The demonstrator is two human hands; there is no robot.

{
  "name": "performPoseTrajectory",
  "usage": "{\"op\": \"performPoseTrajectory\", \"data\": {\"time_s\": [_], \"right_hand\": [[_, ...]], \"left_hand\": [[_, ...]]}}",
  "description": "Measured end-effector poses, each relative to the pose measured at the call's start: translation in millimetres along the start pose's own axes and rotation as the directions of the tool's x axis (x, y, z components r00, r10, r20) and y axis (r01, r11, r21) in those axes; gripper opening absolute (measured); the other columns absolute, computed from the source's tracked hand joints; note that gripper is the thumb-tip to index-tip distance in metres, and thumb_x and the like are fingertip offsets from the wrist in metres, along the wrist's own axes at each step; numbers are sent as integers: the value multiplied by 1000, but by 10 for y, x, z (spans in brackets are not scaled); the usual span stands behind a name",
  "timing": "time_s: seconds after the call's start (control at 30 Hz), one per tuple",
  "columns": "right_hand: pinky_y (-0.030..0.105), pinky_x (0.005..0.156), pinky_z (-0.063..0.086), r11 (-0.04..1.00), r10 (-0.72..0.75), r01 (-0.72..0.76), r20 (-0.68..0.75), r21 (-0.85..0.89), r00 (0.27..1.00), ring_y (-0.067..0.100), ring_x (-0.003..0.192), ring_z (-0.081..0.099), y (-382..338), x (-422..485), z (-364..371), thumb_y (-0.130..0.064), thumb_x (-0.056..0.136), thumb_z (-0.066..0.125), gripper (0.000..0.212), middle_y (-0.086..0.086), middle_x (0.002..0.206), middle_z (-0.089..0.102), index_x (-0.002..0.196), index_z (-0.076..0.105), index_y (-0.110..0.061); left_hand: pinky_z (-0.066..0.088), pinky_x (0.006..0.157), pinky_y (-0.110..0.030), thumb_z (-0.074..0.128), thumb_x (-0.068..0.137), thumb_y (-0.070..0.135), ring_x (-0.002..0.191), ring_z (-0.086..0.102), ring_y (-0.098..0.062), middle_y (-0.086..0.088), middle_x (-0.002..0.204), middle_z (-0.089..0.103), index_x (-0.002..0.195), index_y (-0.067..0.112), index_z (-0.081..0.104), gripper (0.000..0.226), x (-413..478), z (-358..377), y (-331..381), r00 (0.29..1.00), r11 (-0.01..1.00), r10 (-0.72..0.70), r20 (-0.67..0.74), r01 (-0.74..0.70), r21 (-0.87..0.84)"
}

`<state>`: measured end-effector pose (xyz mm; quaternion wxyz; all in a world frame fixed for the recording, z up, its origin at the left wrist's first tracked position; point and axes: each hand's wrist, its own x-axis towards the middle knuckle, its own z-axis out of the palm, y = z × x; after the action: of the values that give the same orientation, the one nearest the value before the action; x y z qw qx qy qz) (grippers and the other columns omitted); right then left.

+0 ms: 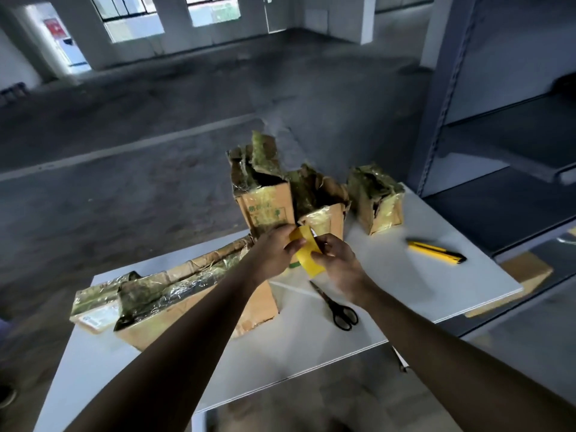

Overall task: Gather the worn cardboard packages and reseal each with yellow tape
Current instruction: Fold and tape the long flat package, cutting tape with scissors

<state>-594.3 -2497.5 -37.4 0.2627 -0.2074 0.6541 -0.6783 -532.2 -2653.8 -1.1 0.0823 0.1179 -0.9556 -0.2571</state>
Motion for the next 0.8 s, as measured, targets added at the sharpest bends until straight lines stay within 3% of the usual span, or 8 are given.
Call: {"op": "performPoseTrajectory", "data": {"time_s": [0.2, 0.3, 0.43, 0.53, 0.63, 0.8], "right_hand": [[12, 67, 43, 994, -106, 106, -30, 6, 994, 7, 77, 53, -267, -177, 170, 8, 94, 50, 23, 1, 87, 60, 99, 59, -12], [13, 67, 45, 990, -126, 127, -14, 58, 992, 8, 78, 55, -370, -233, 330, 15, 93, 44, 27, 2, 88, 60, 103, 57, -7], [18, 71, 47, 988, -147, 145, 37, 56, 988, 9, 82, 58, -414, -260, 538, -1, 90, 52, 20, 2, 90, 63, 108, 58, -6], [26, 77, 49, 988, -153, 151, 87, 26, 984, 19, 90, 60, -427, -252, 679, -3, 97, 55, 16, 11, 99, 64, 113, 58, -3], [33, 81, 48, 984, -168, 175, 151, -31, 974, 24, 94, 60, -459, -236, 867, -5, 99, 55, 16, 14, 104, 66, 115, 59, -4], [20, 72, 45, 976, -156, 186, 235, -112, 960, 13, 88, 57, -507, -254, 1201, -4, 100, 52, 16, 7, 100, 64, 114, 58, -6]], "left_hand": [[46, 90, -28, 59, 95, 24, 106, 65, -29, -13, 118, 68, 122, 5, 68, 34, -206, -153, 90, 944, 978, 209, -256, -204, 45], [44, 86, -22, 61, 94, 21, 99, 65, -25, -10, 111, 69, 113, 6, 72, 27, -314, -251, 86, 902, 976, 219, -373, -210, 65], [42, 78, -3, 74, 88, 19, 90, 65, -8, 4, 100, 70, 103, 14, 76, 16, -458, -518, 58, 924, 983, -7, -382, -65, -175], [53, 75, -17, 79, 83, 16, 75, 64, -1, 7, 89, 72, 95, 15, 76, 12, -570, -740, -29, 939, 936, -139, -314, 21, -353], [47, 58, -12, 75, 86, 9, 59, 57, 7, -1, 81, 70, 91, 7, 74, 6, -692, -911, -112, 924, 877, -248, -290, 87, -472], [36, 51, -9, 66, 93, 10, 63, 48, -6, -1, 70, 61, 83, 3, 69, 13, -845, -1135, -311, 919, 927, -293, -265, 205, -314]]}}
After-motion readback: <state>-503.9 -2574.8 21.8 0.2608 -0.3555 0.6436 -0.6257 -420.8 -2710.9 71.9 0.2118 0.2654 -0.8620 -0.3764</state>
